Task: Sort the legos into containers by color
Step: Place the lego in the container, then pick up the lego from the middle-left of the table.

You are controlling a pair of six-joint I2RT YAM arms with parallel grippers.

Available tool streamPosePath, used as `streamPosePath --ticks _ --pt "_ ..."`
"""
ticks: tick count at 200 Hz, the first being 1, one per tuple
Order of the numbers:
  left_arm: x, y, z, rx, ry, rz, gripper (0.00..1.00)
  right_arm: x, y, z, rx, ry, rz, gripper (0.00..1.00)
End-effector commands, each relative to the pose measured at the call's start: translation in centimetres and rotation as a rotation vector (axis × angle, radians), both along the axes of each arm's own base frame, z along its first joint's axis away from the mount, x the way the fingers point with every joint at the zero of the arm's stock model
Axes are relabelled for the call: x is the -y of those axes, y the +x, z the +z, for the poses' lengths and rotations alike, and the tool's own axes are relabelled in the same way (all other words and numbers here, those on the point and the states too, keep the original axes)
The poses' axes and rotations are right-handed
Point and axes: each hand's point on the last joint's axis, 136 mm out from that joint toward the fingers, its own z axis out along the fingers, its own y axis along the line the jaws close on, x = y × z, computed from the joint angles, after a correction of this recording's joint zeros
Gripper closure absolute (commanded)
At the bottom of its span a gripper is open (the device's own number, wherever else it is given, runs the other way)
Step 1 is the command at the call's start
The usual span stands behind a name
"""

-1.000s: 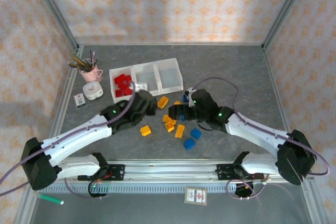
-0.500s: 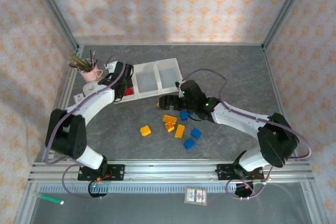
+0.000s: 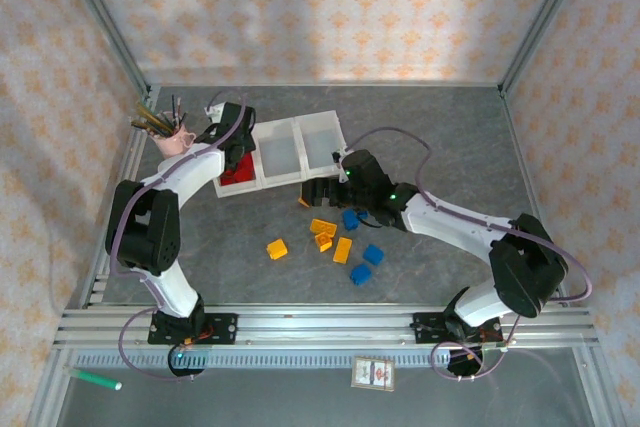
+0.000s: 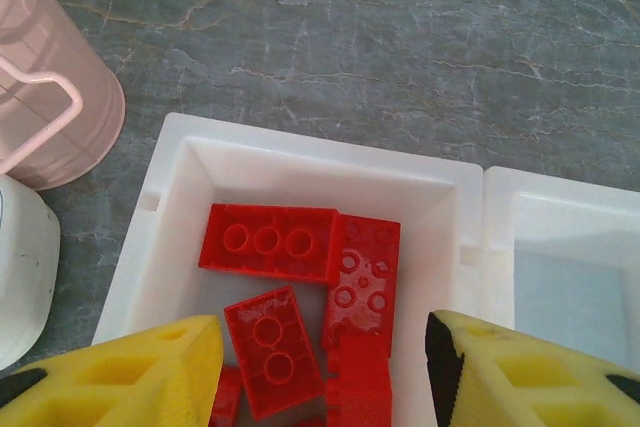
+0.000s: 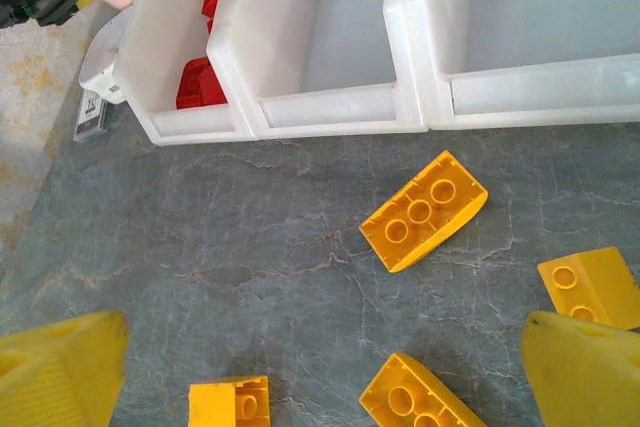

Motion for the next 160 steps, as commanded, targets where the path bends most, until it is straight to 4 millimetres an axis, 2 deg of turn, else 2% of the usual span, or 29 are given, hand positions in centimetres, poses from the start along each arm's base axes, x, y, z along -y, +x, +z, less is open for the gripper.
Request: streamPosePath --ticks 1,33,94,119,160 --pt "0.7 -0.7 1.3 0.01 -0.039 -0.046 0.4 0.2 0.5 1.8 0.047 -0.004 0.003 0.0" --pt "2.6 -3.7 1.7 0.003 -0.118 -0.129 0.37 0.3 -0.3 1.1 0.032 -0.038 0.048 0.0" --pt "6.2 -11.6 1.8 -0.036 -0.147 -0.247 0.31 1.0 -3.1 -1.3 -0.016 -0.061 0.112 0.0" --pt "8.9 -14.3 1.6 -0.022 -0.2 -0.328 0.29 1.0 -4.6 -2.1 -0.015 -0.07 0.142 0.0" --pt "12.1 -18.3 -1.6 -0.1 -0.258 -0.416 0.23 1.0 -7.5 -3.6 -0.026 -0.06 0.188 0.0"
